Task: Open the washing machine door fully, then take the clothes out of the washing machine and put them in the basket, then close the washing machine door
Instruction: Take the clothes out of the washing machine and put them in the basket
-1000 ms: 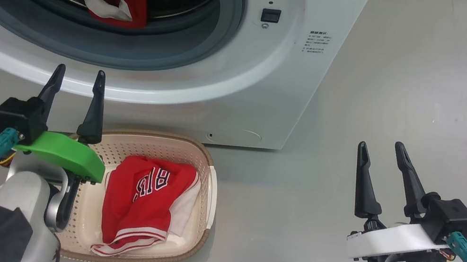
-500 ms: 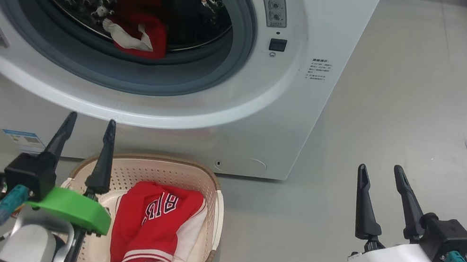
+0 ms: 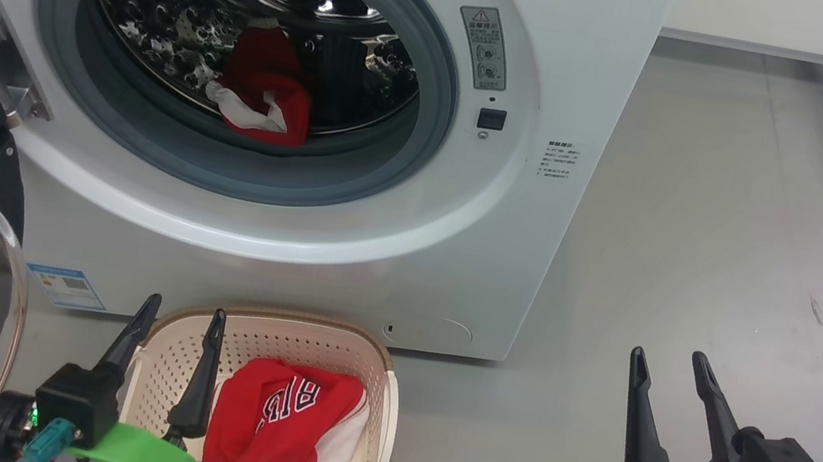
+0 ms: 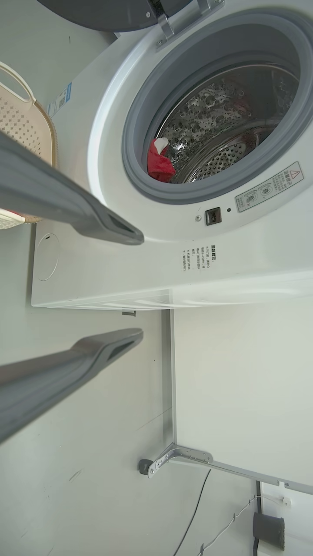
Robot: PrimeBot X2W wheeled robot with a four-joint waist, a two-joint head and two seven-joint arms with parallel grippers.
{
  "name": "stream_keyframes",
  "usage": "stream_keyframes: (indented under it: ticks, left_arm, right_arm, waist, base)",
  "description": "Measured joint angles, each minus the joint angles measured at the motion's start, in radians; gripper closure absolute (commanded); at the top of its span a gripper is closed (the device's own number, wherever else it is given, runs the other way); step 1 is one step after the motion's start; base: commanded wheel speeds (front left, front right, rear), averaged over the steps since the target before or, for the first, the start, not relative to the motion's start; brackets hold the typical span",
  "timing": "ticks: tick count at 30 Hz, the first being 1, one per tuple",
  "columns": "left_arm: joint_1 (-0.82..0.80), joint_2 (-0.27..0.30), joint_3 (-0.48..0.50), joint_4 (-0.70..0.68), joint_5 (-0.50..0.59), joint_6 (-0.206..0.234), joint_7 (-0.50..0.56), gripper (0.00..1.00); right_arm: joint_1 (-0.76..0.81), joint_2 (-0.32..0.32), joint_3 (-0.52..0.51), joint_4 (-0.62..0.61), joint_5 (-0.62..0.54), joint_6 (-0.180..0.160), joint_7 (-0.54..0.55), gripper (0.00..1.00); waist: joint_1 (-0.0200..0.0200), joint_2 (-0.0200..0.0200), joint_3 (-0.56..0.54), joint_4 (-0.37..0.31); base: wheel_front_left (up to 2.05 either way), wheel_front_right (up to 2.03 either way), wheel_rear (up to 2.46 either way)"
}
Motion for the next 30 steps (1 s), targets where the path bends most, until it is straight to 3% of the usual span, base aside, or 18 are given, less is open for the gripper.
stream_keyframes:
  ticks: [30]
  left_arm:
    - [0.113, 0.002, -0.016, -0.153, 0.000, 0.036, 0.057, 0.00]
  right_arm:
    - [0.047, 0.001, 0.027, -0.014, 0.008, -0.014, 0.000, 0.00]
  waist:
    - [0.0000, 0.0000, -0.040, -0.005]
  base:
    - [0.00, 0.00, 0.00]
